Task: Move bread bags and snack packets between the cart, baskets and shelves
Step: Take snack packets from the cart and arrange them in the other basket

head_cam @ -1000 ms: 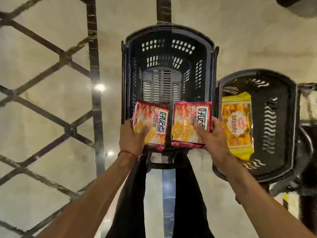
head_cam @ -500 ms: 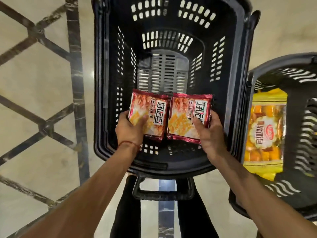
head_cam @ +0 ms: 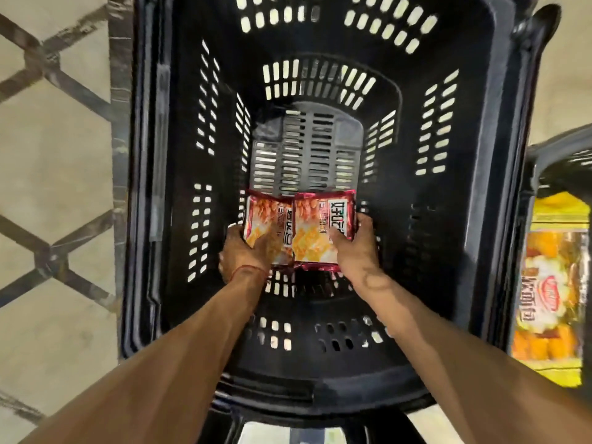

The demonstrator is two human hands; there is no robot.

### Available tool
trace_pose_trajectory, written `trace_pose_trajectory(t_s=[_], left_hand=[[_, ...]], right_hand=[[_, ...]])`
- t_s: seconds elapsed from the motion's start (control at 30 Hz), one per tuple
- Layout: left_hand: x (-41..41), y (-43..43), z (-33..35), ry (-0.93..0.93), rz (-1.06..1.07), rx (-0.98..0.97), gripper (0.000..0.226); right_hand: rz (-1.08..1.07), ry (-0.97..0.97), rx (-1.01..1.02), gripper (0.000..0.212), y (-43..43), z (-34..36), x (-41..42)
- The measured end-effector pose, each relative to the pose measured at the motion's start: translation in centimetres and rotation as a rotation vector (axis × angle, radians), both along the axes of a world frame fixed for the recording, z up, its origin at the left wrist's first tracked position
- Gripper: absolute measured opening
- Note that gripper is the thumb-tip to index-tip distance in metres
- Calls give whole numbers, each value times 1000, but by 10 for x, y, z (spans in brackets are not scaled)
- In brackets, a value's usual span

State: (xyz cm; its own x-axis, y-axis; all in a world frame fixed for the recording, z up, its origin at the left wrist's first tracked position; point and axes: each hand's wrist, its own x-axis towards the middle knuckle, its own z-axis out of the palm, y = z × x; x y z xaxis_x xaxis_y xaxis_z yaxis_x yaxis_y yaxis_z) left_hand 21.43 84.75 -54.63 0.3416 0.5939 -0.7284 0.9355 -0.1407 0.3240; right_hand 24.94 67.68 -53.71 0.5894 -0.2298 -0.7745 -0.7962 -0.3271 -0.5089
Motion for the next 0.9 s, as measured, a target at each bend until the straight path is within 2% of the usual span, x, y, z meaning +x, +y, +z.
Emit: trace_pose_trajectory(t_s=[0.07,0.17,0.27,0.33,0.4,0.47,0.57,0.63,0.77,0.9], left_hand=[[1,-3,-20,36,-2,16,44],[-4,-9,-45,34,-38,78,44],[-9,-13,-55,-28,-26,63,35],[-14,-13,-58,-32,-38,41,32],[-18,-14,-57,-54,-58,30,32],[-24,-18,-48,-102,-80,19,40],[-34,-23,-42,-127,-161,77,48],[-39,-22,-48,-88,-212,56,61],[-45,-10,-62,-8,-337,-60,90],[-42,-4,-56,33,-432,-137,97]], right_hand=[[-21,51,-20,49,4,-27,4],[-18,78,-119,26,-3,-60,2],[-65,123,-204,21,-10,-80,-6],[-66,141,-206,32,-10,-88,-12],[-8,180,-173,53,-9,-91,-21],[75,197,-161,72,-9,-86,-30],[229,162,-220,87,-10,-70,-42],[368,178,-244,96,-13,-61,-47],[550,244,-262,106,-18,-59,-48],[552,303,-195,102,-15,-43,-39]])
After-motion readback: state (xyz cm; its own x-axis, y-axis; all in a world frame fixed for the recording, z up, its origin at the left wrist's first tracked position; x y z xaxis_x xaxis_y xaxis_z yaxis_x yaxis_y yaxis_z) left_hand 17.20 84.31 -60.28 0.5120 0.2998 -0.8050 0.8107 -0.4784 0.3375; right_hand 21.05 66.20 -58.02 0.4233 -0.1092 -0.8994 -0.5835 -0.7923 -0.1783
